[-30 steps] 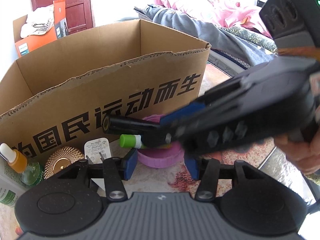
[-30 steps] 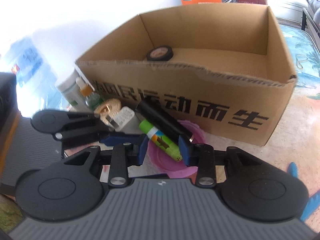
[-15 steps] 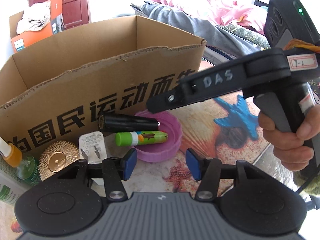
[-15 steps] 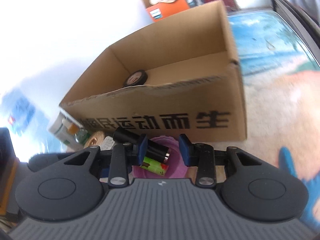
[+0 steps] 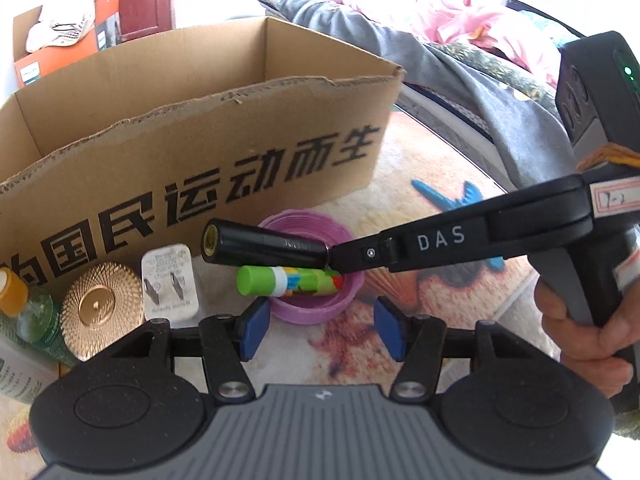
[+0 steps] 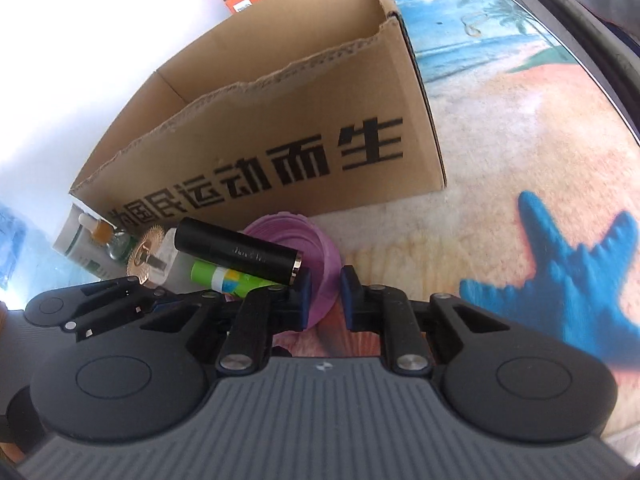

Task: Organize rigid objects
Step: 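Lift the black tube and carry it toward the box with the right tool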

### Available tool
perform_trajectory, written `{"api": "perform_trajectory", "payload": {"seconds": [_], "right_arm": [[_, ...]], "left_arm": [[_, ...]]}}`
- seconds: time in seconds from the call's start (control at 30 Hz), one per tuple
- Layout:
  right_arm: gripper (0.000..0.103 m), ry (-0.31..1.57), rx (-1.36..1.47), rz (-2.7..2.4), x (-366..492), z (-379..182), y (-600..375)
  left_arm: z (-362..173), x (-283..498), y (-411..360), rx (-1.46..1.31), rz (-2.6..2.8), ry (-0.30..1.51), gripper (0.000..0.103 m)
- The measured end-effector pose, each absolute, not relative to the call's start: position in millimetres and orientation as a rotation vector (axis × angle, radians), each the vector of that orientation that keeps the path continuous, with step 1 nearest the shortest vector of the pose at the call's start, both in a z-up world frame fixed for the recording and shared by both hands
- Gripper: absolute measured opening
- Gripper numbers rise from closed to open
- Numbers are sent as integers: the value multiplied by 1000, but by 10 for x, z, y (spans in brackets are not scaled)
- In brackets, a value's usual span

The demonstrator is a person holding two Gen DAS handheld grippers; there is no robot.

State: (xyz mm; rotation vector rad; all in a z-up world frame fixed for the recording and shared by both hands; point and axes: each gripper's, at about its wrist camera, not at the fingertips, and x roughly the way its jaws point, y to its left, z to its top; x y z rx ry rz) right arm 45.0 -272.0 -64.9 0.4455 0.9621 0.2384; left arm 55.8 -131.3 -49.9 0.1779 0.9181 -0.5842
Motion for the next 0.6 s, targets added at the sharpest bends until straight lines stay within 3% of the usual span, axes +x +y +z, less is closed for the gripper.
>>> {"api": "perform_trajectory", "payload": {"seconds": [0.4, 0.6], "right_arm": [[20, 927, 507, 213, 59, -544, -2726], [32, 793, 374, 349, 86, -174, -2679]], "left_arm": [[-414, 281, -1114, 172, -620, 925, 59], [-243, 267, -971, 135, -589, 877, 59]]}}
